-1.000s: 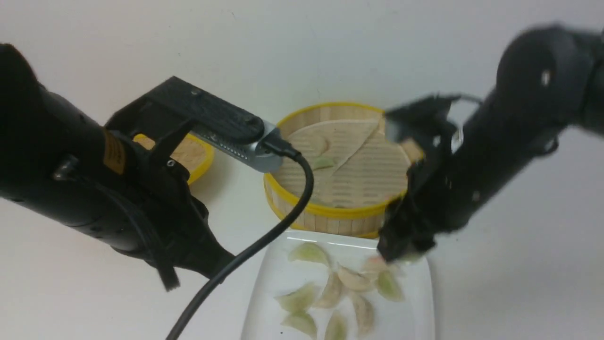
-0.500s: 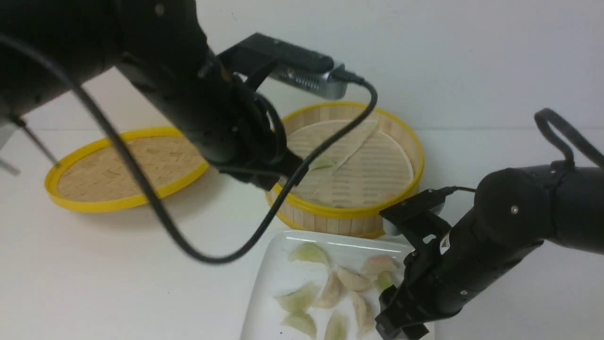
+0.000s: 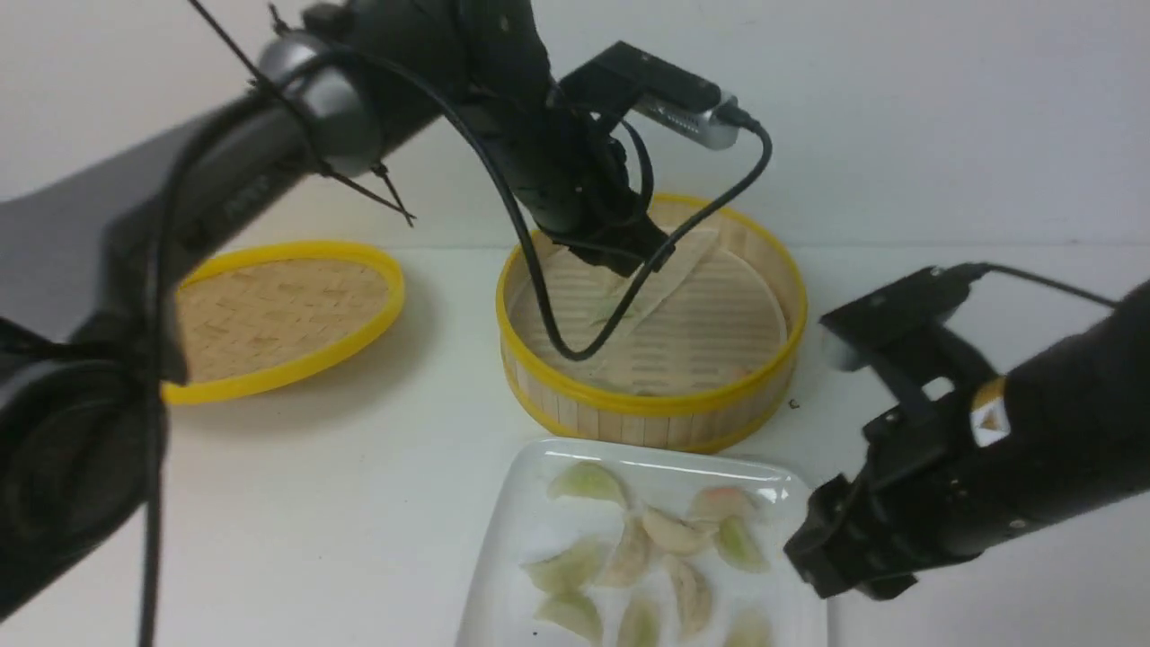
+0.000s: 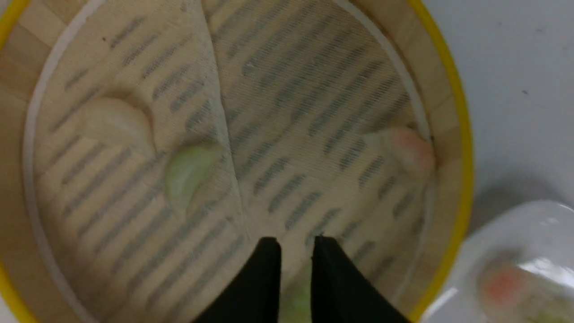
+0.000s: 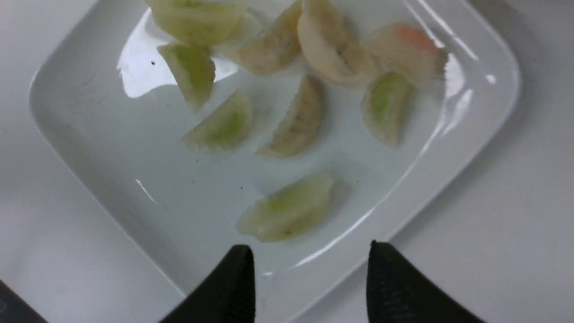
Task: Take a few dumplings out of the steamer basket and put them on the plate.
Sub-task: Use the left arm to grab a dumpling from the steamer
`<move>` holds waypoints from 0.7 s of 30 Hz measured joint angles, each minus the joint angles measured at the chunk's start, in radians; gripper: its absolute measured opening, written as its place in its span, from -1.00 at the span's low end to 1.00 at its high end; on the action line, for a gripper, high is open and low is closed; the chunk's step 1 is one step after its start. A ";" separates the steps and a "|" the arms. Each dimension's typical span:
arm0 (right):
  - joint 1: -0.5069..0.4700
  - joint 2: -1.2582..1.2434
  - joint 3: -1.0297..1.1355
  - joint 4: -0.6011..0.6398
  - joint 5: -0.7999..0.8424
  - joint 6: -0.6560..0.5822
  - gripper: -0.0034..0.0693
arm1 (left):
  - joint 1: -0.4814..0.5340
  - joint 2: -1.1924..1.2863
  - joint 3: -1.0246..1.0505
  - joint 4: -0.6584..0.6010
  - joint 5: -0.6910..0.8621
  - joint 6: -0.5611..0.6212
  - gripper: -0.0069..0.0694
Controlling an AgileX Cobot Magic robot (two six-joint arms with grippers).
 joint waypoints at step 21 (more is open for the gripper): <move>0.000 -0.353 0.001 -0.174 0.130 0.212 -0.32 | 0.000 0.272 -0.046 0.188 -0.336 -0.001 0.19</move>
